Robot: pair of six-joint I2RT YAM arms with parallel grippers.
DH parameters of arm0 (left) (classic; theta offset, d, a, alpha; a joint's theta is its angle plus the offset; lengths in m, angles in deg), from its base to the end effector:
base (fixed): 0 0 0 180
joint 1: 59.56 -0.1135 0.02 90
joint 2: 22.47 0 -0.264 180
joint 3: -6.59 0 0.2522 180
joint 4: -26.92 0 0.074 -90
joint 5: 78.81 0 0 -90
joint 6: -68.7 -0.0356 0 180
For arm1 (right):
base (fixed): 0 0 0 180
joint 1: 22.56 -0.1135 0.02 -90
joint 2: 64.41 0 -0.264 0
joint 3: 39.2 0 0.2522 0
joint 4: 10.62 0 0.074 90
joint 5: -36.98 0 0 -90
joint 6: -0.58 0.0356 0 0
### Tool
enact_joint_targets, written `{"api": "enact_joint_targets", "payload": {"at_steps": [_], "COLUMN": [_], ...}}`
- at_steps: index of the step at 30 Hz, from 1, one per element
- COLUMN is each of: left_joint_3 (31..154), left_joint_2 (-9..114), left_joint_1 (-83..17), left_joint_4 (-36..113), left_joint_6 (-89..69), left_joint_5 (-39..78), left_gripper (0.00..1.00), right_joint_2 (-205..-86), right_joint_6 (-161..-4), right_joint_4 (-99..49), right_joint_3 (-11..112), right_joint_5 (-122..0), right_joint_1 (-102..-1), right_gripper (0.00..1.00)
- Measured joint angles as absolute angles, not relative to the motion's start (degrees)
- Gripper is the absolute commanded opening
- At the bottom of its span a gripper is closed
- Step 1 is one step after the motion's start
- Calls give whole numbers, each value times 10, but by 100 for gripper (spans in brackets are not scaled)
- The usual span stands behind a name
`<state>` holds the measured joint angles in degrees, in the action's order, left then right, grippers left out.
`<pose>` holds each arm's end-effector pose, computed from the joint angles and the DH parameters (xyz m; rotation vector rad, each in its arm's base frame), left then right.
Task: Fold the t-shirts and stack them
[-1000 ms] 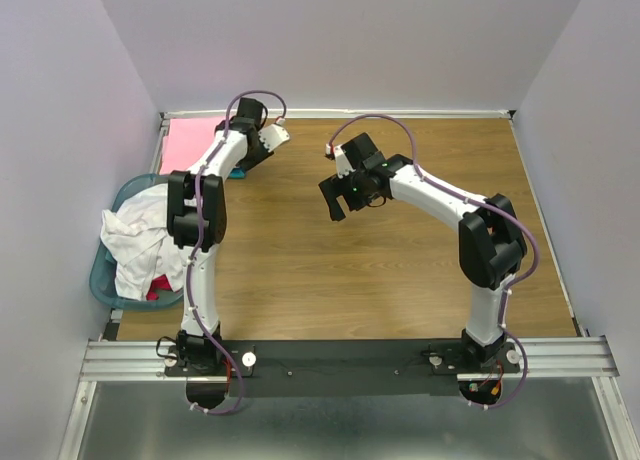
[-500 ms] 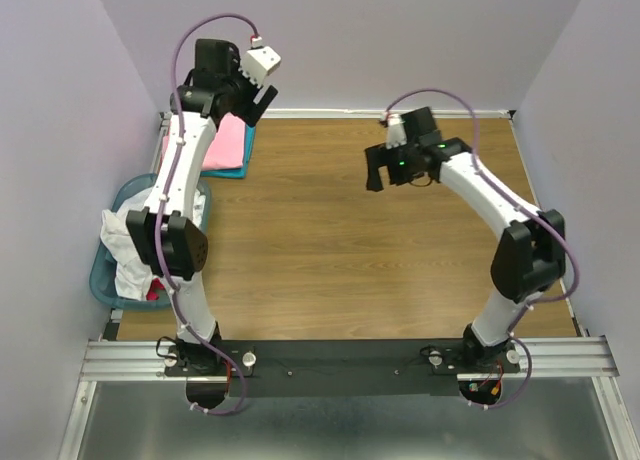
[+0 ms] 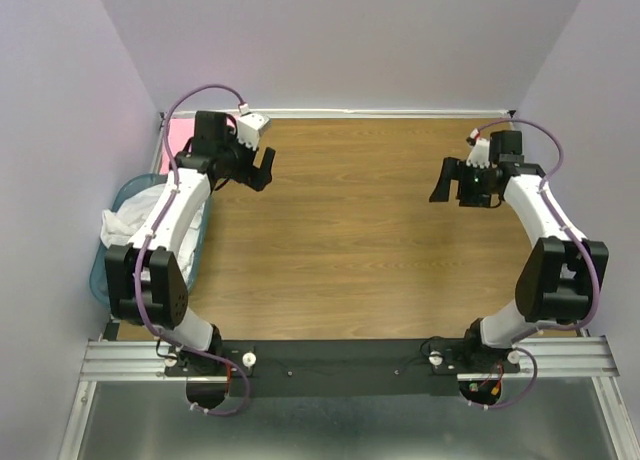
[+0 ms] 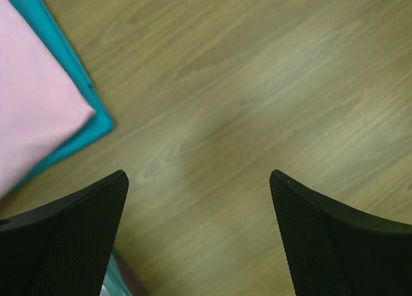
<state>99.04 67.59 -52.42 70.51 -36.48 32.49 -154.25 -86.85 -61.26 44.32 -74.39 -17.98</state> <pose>0.3485 -0.0567 0.3174 0.6228 2.1670 -0.3500 0.3283 -0.0133 0.2599 0.0164 2.5267 0.4628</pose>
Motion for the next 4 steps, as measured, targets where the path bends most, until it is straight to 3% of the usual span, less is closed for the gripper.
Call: {"api": "enact_joint_targets", "payload": {"at_steps": [4], "left_joint_3": [935], "left_joint_2": [633], "left_joint_1": [-524], "left_joint_4": [687], "left_joint_6": [-350], "left_joint_5": [325], "left_gripper": [98], "right_joint_2": [-1519], "right_joint_6": [-869], "right_joint_4": [-621], "right_joint_3": [411], "right_joint_5": [-755], "right_joint_1": [-179], "right_gripper": [100]}}
